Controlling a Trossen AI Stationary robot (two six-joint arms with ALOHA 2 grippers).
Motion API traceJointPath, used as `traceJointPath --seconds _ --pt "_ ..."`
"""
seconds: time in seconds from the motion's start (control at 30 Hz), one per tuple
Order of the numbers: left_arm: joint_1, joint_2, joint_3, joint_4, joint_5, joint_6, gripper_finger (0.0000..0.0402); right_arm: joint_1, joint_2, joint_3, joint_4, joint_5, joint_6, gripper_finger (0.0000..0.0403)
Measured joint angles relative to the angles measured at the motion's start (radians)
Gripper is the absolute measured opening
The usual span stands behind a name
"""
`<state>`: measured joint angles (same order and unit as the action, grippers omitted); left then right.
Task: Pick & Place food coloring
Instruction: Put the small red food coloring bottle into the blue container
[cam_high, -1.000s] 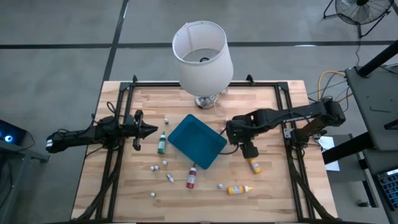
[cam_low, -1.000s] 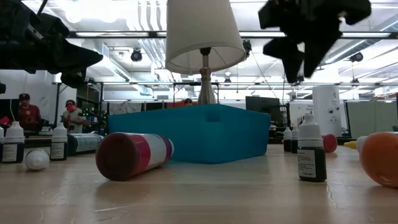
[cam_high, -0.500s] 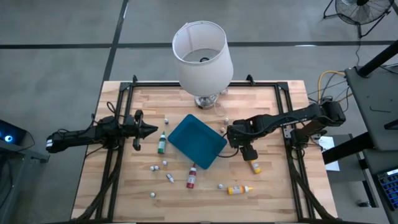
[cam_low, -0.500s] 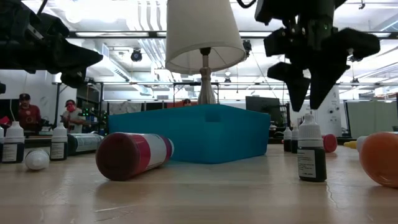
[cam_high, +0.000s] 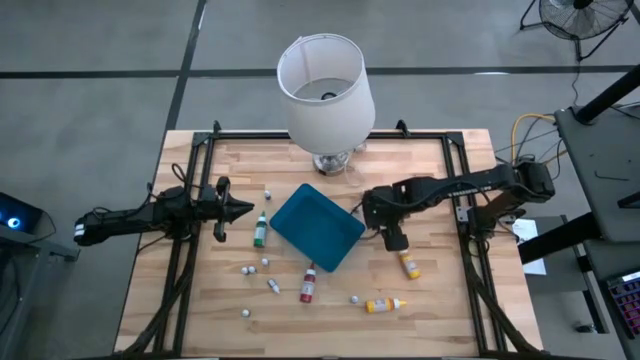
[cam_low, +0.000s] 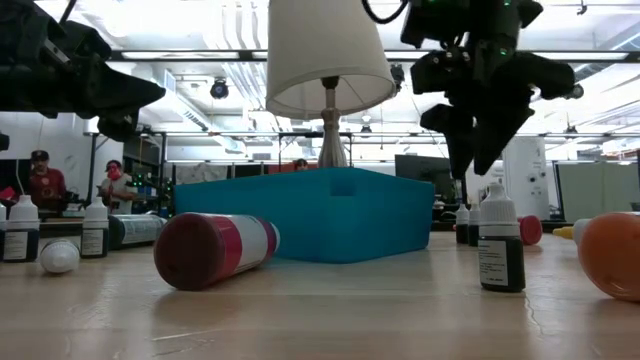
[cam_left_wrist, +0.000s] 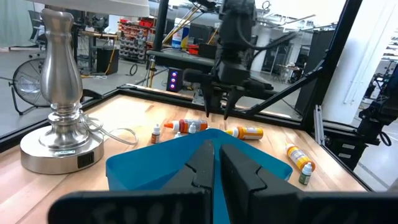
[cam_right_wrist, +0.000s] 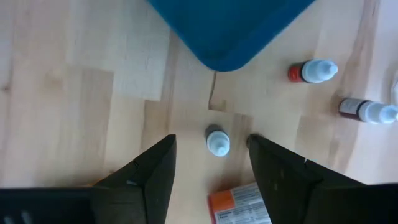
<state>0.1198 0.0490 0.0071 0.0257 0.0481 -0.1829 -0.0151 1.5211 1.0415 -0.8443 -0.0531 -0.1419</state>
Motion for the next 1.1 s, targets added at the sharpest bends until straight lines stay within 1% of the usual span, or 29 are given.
traceJointPath --seconds 0.07,0.13,0.4,0.83,0.97,1.1 --pt "0.000 0.000 0.000 0.000 0.000 0.000 0.0000 -0.021 0.007 0.010 -0.016 -0.043 0.000 0.0195" --pt "0.000 0.000 0.000 0.000 0.000 0.000 0.0000 -0.029 0.014 0.013 -0.029 -0.057 -0.001 0.0196" --pt "0.000 0.000 0.000 -0.001 -0.001 0.000 0.0000 -0.029 0.045 -0.028 -0.019 -0.060 -0.035 0.0194" --pt "0.000 0.000 0.000 -0.001 -0.001 0.000 0.0000 -0.029 0.046 -0.073 0.035 -0.060 -0.053 0.0175" --pt "0.000 0.000 0.000 -0.002 -0.001 0.000 0.0000 -0.029 0.046 -0.096 0.077 -0.058 -0.053 0.0173" --pt "0.000 0.000 0.000 -0.002 -0.001 0.000 0.0000 -0.029 0.050 -0.103 0.083 -0.052 -0.053 0.0173"
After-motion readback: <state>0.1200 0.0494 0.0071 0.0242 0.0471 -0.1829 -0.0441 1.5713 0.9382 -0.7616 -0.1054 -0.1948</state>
